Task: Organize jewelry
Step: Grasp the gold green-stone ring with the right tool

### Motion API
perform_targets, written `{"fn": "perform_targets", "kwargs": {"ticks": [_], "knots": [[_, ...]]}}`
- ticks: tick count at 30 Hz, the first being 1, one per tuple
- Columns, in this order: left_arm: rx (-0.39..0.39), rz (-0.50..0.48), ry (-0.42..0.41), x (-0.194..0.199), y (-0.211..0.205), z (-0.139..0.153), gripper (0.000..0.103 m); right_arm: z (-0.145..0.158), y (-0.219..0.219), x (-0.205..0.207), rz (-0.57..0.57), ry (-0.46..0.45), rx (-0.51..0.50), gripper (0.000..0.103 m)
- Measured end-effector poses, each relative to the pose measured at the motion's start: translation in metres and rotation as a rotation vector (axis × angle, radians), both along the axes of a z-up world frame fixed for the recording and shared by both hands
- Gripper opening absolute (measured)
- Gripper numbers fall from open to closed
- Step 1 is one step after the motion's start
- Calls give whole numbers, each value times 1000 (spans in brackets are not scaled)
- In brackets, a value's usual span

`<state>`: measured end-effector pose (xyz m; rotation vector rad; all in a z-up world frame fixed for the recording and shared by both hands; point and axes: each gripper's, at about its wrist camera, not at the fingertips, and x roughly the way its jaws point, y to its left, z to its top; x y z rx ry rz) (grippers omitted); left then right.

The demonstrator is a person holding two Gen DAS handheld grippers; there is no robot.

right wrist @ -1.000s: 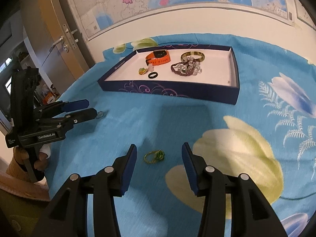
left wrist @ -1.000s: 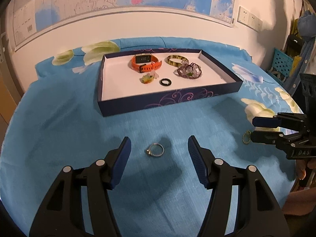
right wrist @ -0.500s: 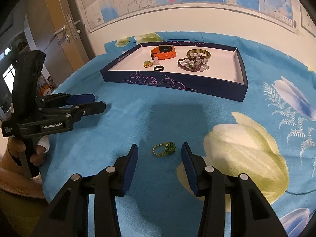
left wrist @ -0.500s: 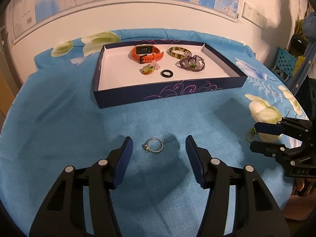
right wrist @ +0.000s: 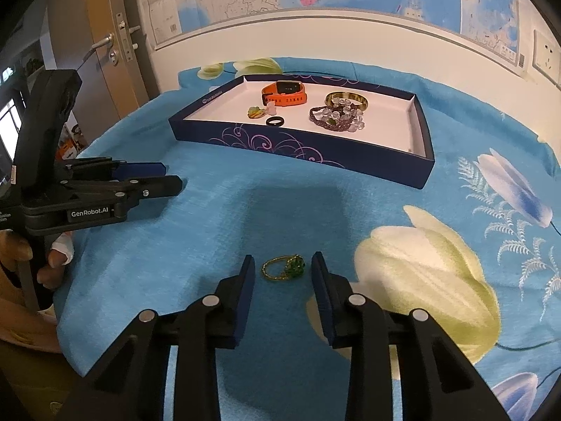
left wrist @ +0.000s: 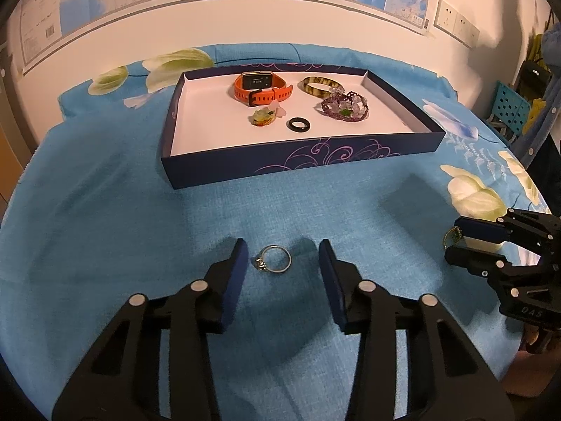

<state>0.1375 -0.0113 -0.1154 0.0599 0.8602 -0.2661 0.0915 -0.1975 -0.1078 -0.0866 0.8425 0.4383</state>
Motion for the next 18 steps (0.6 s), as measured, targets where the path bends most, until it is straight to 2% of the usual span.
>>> {"fn": "perform_targets", "kwargs": {"ticks": [5, 13, 15, 18], "knots": [[17, 4, -4, 0, -2, -1, 29, 0, -2, 2, -10, -2, 1, 22], [10, 11, -4, 0, -1, 0, 25, -1, -3, 3, -17, -4, 3, 17], [7, 13, -4, 0, 0, 0, 24, 0, -4, 3, -18, -5, 12, 10], [3, 16, -4, 0, 0, 0, 22, 0, -6, 4, -20, -1, 23, 8]]}}
